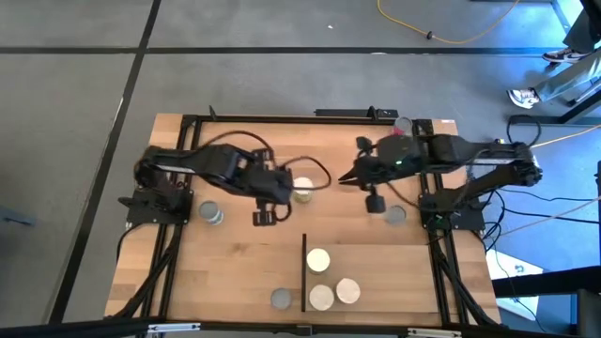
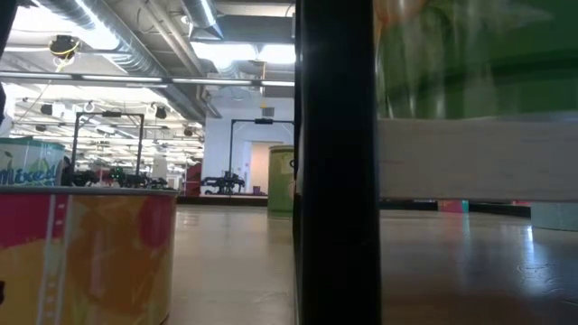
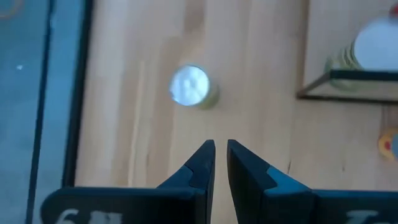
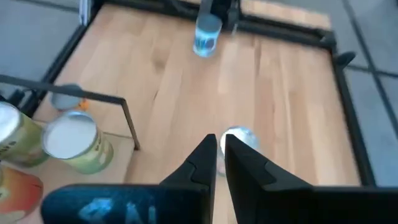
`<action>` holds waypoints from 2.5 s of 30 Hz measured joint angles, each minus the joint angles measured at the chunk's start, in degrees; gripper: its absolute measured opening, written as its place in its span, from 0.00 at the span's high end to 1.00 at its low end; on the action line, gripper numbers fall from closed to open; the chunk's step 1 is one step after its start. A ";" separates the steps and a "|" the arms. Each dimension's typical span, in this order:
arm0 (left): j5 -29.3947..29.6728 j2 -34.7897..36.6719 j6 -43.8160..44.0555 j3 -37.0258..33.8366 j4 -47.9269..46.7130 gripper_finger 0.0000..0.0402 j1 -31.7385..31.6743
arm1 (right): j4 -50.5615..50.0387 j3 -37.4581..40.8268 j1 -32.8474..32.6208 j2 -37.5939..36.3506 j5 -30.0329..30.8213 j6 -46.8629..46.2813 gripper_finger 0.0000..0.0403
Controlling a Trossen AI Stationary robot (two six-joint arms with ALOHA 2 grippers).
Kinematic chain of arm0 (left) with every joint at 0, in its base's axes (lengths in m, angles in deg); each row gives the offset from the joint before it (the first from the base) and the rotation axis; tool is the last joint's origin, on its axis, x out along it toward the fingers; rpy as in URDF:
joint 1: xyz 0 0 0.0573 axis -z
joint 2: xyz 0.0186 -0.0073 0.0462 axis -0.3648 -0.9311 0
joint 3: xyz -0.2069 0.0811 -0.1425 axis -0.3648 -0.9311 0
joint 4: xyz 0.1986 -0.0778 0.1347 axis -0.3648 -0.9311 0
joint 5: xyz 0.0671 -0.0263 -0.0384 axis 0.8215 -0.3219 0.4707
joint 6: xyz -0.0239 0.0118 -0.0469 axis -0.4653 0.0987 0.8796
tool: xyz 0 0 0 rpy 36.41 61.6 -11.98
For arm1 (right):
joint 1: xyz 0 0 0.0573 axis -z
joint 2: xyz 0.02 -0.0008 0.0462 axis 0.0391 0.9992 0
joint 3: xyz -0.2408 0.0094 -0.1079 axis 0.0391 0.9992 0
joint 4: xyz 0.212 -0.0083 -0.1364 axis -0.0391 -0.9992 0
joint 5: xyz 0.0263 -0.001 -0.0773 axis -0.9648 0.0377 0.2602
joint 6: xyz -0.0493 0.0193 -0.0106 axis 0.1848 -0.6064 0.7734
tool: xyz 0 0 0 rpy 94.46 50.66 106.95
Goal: Pick and place cans onto a shelf
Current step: Put the canned orange on the shelf
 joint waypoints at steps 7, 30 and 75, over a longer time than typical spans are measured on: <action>2.76 6.46 4.08 0.00 0.28 0.91 0.46 | 1.08 0.00 2.10 8.53 -1.26 -0.04 0.91; 5.72 12.96 3.28 -0.11 -1.02 0.91 0.62 | 4.62 -0.02 7.93 28.92 -4.41 19.52 0.82; 6.06 13.10 0.56 -0.09 -1.02 0.91 -0.41 | -6.36 -9.74 10.11 33.15 -6.02 27.96 1.00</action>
